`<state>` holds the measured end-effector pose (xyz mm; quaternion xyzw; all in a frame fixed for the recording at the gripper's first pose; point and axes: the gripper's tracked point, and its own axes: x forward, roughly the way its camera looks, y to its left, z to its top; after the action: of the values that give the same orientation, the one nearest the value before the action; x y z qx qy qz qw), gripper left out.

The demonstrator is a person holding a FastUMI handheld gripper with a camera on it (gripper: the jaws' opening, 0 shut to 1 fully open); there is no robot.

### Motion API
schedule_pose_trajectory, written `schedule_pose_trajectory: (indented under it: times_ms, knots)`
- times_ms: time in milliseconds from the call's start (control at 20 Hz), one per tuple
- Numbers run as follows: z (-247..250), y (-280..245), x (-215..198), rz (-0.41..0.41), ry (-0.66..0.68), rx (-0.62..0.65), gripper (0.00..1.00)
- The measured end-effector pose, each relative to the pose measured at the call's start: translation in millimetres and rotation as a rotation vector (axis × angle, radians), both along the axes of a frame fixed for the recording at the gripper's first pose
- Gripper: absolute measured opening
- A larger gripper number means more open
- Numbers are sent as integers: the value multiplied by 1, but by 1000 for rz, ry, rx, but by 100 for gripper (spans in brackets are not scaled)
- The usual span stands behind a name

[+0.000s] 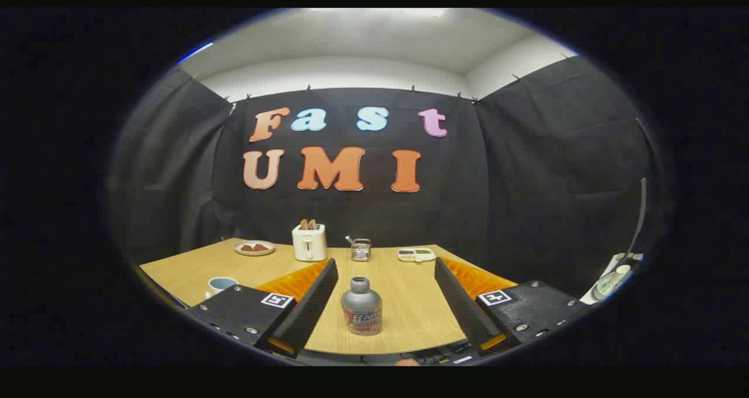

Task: Take the bottle from table, then pour the juice into the cup, finally place the bottle on the coaster

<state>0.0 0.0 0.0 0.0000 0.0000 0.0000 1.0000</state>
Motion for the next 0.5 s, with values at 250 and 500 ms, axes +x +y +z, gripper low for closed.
schedule_pose_trajectory:
  times_ms: [250,500]
  knots:
    - [-4,-2,-2,-1,16,20,99]
    - [-10,-9,-2,-14,29,18,99]
